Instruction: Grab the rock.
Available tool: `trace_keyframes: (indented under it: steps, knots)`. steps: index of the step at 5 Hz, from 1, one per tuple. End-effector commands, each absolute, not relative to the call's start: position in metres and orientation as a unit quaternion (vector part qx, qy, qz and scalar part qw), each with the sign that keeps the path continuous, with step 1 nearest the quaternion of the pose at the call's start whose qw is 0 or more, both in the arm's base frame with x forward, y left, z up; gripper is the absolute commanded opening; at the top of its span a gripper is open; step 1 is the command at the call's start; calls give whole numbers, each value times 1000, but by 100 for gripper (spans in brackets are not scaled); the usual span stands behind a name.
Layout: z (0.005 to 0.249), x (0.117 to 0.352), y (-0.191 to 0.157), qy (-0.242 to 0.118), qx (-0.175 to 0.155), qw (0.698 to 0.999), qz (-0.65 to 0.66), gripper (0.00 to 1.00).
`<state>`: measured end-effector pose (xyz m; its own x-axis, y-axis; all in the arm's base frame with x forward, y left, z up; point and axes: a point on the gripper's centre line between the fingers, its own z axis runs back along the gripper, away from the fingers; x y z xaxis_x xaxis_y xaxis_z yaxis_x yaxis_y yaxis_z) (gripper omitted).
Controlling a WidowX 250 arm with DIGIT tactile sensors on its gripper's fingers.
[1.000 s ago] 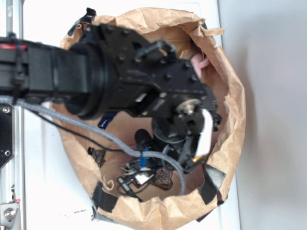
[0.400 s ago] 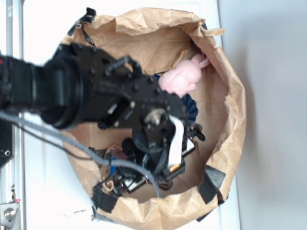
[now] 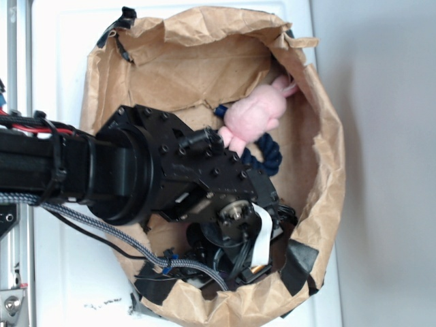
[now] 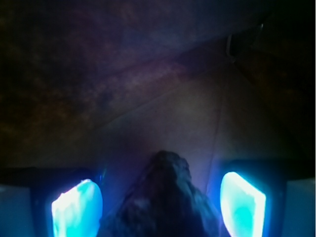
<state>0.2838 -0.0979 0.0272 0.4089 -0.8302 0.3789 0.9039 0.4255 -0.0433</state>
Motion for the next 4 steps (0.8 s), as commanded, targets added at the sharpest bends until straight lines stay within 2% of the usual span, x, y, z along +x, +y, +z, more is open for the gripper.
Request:
trace_keyframes:
  steps: [1, 2, 3, 4]
  knots:
    - [47, 305, -104, -170, -116, 832, -515, 0]
    - [70, 307, -88, -183, -132, 836, -500, 0]
    - [105, 302, -62, -192, -163, 840, -481, 0]
    - [131, 293, -41, -204, -154, 859, -444, 0]
